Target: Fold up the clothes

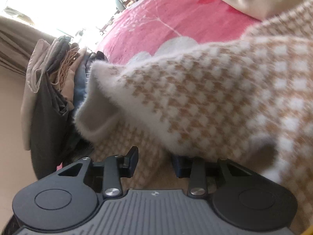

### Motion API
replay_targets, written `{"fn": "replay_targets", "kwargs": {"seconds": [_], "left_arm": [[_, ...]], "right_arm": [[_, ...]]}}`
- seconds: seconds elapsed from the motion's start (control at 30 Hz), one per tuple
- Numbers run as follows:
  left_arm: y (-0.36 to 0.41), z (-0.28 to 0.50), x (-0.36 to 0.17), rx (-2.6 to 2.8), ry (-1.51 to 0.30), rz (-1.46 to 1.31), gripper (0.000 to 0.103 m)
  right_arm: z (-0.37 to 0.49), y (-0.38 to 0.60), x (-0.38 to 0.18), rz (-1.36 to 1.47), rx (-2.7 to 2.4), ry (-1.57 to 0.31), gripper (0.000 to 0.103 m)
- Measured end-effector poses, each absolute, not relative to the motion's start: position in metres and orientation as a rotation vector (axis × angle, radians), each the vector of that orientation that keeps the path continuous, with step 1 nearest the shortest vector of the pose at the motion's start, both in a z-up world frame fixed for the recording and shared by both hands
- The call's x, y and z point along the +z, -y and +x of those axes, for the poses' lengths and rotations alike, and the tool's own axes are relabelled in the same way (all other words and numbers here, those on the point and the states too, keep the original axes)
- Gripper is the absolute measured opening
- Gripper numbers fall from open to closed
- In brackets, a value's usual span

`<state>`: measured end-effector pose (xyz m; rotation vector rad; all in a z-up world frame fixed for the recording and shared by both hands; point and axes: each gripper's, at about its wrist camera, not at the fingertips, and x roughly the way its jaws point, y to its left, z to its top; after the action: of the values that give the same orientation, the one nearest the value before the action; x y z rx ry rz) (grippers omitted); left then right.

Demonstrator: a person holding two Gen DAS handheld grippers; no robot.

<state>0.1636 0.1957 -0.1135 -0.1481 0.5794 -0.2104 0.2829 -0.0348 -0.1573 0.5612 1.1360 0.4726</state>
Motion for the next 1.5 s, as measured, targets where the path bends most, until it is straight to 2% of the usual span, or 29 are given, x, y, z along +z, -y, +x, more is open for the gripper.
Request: {"fn": "replay_targets", "kwargs": {"seconds": [0.07,0.13,0.17,0.37,0.47,0.6,0.73,0.83,0.9,1.0,1.17,1.27,1.5], "left_arm": [[-0.185,0.163,-0.122,-0.201,-0.596,-0.116,0.055],[-0.175,0.166,-0.129,-0.189,-0.605,-0.089,0.055],[-0.172,0.165,-0.129,-0.188,-0.593,-0.081,0.055],[-0.154,0.177,-0.117,-0.179,-0.487,-0.067,0.057],[-0.177,0.176,-0.125,-0.176,-0.521,-0.058,0.057],[-0.179,0.187,-0.143,-0.177,-0.581,-0.072,0.057],[-0.17,0.191,-0.144,-0.172,-0.582,-0.047,0.058],[-0.169,0.19,-0.144,-0.166,-0.586,-0.028,0.058],[-0.166,0.189,-0.143,-0.159,-0.587,-0.011,0.059],[-0.163,0.189,-0.14,-0.149,-0.596,0.009,0.059],[-0.163,0.182,-0.112,-0.08,-0.567,0.022,0.059],[-0.164,0.169,-0.089,-0.06,-0.527,-0.004,0.06],[-0.163,0.095,-0.039,-0.073,-0.538,0.029,0.061]], "right_arm": [[0.284,0.028,-0.158,0.524,0.47,-1.099,0.037],[0.286,0.023,-0.158,0.489,0.477,-1.056,0.015],[0.289,0.021,-0.155,0.476,0.493,-1.026,0.01],[0.272,-0.003,-0.114,0.163,0.6,-0.686,0.009],[0.271,-0.024,-0.12,-0.022,0.62,-0.612,0.009],[0.281,-0.034,-0.157,-0.107,0.597,-0.679,0.008],[0.288,-0.034,-0.162,-0.088,0.597,-0.709,0.007],[0.295,-0.021,-0.15,0.041,0.616,-0.79,0.012],[0.289,-0.001,-0.135,0.17,0.633,-0.818,0.03],[0.276,0.025,-0.111,0.29,0.659,-0.79,0.043],[0.222,0.078,-0.062,0.347,0.69,-0.752,0.043],[0.182,0.119,-0.033,0.381,0.693,-0.723,0.051],[0.084,0.207,0.01,0.471,0.642,-0.662,0.052]]}}
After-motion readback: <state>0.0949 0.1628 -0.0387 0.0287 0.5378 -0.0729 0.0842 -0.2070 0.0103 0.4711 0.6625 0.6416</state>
